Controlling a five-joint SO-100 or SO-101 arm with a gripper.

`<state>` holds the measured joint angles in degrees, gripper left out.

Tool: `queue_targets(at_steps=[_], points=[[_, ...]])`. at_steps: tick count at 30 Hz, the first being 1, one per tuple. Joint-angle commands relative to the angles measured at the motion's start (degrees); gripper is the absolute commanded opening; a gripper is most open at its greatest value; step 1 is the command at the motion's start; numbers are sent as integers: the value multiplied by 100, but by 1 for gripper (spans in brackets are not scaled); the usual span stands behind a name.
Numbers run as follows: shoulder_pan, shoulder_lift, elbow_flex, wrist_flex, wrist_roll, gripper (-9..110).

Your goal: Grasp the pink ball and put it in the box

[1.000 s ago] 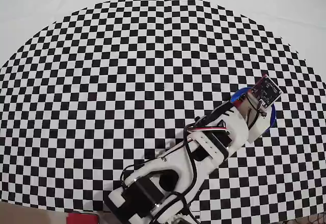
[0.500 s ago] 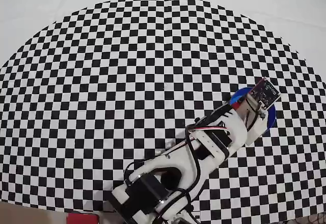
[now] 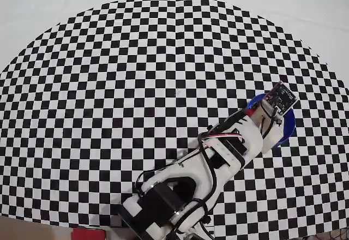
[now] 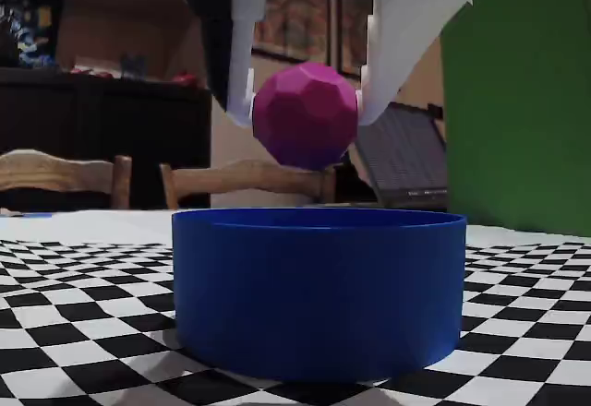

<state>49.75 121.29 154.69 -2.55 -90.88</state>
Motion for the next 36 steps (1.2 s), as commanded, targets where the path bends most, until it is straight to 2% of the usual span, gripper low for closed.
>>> queue_targets(at_steps=[1, 36], points=[[-35, -35, -105, -158, -70, 0], [18, -773, -466, -396, -114, 0]])
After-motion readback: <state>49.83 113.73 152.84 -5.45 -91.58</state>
